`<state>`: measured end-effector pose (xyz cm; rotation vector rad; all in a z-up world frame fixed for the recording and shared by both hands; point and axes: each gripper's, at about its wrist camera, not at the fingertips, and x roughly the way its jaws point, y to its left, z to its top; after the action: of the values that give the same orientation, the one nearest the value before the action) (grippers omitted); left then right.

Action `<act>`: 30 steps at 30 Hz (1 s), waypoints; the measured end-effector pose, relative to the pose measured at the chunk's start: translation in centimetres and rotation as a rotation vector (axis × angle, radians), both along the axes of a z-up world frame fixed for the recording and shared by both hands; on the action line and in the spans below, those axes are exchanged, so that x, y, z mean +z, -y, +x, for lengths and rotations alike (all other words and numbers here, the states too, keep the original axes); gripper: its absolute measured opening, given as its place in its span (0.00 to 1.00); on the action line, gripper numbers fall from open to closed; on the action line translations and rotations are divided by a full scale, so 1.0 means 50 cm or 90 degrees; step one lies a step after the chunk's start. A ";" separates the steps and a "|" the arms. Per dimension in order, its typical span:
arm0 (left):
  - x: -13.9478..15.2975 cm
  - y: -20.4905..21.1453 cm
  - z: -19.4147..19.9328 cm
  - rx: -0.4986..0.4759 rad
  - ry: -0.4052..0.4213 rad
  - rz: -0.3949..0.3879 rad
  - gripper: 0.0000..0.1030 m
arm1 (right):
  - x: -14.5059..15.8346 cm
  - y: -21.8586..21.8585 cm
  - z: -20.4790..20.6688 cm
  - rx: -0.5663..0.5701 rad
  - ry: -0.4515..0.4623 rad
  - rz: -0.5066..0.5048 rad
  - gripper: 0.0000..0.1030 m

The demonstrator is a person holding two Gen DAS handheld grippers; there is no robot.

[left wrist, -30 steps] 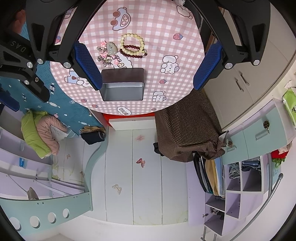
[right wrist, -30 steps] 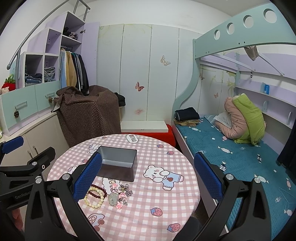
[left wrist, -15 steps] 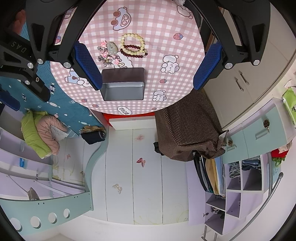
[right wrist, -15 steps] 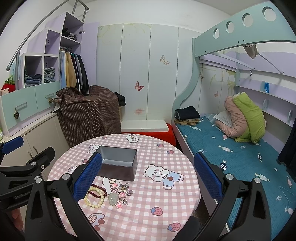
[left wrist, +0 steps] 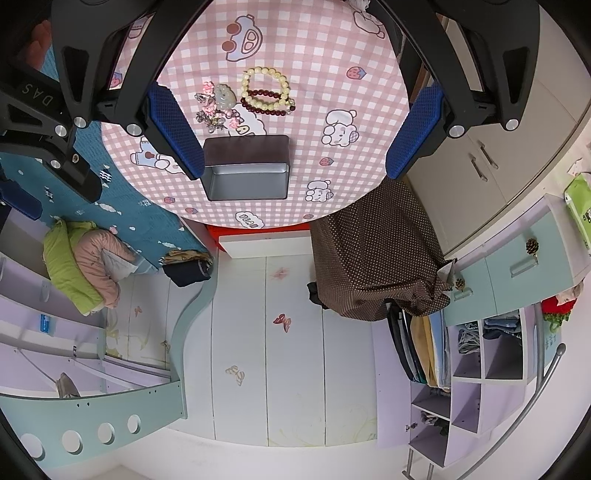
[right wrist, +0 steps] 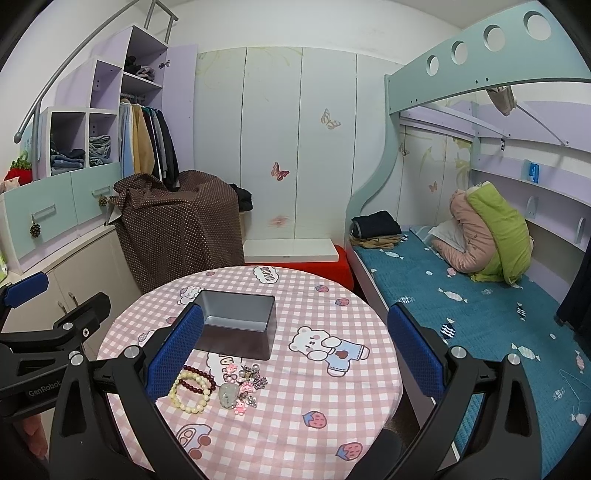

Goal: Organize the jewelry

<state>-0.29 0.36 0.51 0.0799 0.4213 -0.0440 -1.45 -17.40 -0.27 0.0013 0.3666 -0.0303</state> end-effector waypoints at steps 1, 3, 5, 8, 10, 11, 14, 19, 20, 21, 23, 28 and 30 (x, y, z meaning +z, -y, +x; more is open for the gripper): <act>-0.001 -0.001 0.002 0.000 -0.001 0.000 0.95 | 0.001 0.001 0.000 0.000 -0.001 0.001 0.93; -0.002 0.000 0.002 0.000 -0.001 0.000 0.95 | 0.000 0.000 0.000 0.000 -0.001 0.001 0.93; -0.002 0.000 0.001 0.000 -0.001 0.000 0.95 | 0.000 0.000 0.000 0.000 -0.001 0.001 0.93; -0.002 0.000 0.000 0.001 -0.002 0.000 0.95 | -0.001 0.001 0.000 0.003 -0.005 0.004 0.93; -0.002 0.001 0.000 0.000 -0.003 -0.003 0.95 | -0.001 0.000 0.000 0.002 -0.007 0.002 0.93; -0.005 0.000 -0.001 -0.001 -0.004 -0.004 0.95 | -0.002 -0.001 0.000 0.002 -0.009 0.000 0.93; -0.007 0.000 -0.001 -0.003 -0.004 -0.004 0.95 | -0.002 -0.001 0.001 0.002 -0.011 0.000 0.93; -0.017 -0.004 0.008 -0.014 -0.022 -0.011 0.95 | -0.011 -0.002 0.011 0.000 -0.025 0.000 0.93; -0.022 -0.006 0.011 -0.015 -0.026 -0.011 0.95 | -0.016 -0.003 0.014 0.001 -0.030 0.000 0.93; -0.027 -0.007 0.015 -0.016 -0.032 -0.011 0.95 | -0.021 -0.002 0.017 0.001 -0.036 0.000 0.93; -0.043 -0.009 0.026 -0.023 -0.052 -0.007 0.95 | -0.037 -0.004 0.029 0.000 -0.057 -0.001 0.93; -0.095 -0.021 0.064 -0.025 -0.110 -0.003 0.95 | -0.081 -0.004 0.060 -0.004 -0.112 -0.002 0.93; -0.114 -0.024 0.078 -0.024 -0.128 0.001 0.95 | -0.099 -0.005 0.072 -0.007 -0.133 -0.004 0.93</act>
<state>3.59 1.58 -5.18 0.0846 0.6214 -0.0895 2.13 -17.16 -5.22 -0.0068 0.5756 -0.0432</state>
